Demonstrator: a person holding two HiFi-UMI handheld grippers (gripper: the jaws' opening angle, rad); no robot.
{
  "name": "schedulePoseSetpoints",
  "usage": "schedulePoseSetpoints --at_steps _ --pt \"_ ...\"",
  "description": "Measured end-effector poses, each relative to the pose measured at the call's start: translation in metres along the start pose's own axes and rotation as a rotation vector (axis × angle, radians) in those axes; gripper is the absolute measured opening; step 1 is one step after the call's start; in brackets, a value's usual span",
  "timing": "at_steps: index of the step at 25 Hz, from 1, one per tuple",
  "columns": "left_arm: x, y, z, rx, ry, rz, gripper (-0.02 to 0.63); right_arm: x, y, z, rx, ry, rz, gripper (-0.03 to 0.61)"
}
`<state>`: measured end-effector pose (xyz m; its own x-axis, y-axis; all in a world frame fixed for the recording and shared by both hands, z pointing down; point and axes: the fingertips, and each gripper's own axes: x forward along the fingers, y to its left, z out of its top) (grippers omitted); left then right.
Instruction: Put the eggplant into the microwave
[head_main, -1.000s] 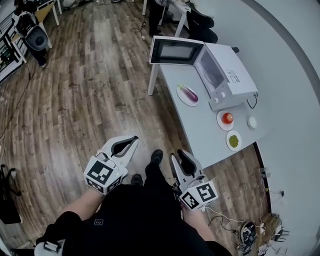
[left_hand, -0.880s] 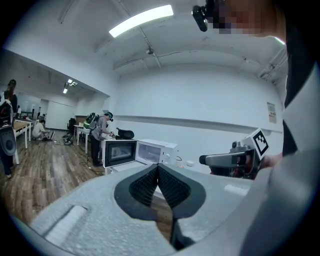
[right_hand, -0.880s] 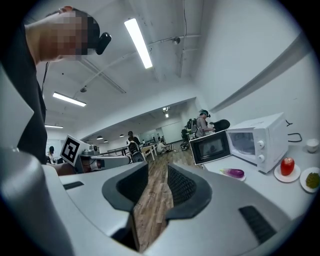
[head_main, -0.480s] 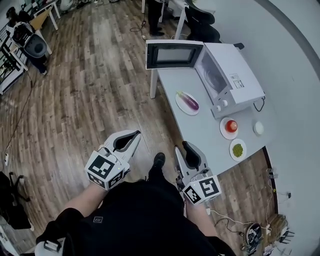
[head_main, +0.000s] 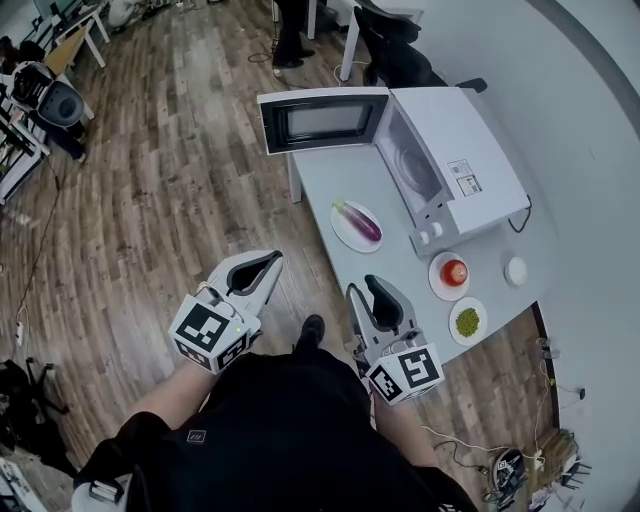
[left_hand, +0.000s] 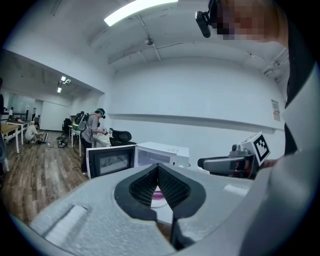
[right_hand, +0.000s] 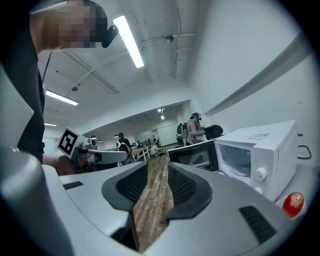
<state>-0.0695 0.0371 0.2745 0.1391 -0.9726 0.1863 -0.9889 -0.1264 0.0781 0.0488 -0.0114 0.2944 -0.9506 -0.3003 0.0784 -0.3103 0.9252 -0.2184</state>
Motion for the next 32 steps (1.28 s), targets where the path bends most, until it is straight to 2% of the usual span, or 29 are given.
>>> schedulePoseSetpoints --at_steps 7,13,19,23,26,32 --pt "0.049 0.014 0.007 0.005 0.021 -0.018 0.009 0.022 -0.037 0.004 0.014 0.009 0.002 0.129" --pt "0.074 0.042 0.001 -0.009 0.045 -0.060 0.009 0.045 -0.051 0.002 0.026 0.033 -0.052 0.127" --pt "0.096 0.087 -0.006 0.019 0.065 -0.145 0.009 0.087 -0.063 -0.005 0.031 0.047 -0.159 0.119" --pt "0.103 0.118 -0.014 0.024 0.085 -0.236 0.009 0.113 -0.061 -0.005 0.049 0.029 -0.262 0.077" --pt "0.105 0.138 -0.019 0.039 0.103 -0.310 0.009 0.132 -0.056 -0.007 0.046 0.025 -0.330 0.070" --pt "0.117 0.163 -0.026 0.070 0.127 -0.413 0.009 0.143 -0.061 -0.020 0.063 0.027 -0.464 0.051"
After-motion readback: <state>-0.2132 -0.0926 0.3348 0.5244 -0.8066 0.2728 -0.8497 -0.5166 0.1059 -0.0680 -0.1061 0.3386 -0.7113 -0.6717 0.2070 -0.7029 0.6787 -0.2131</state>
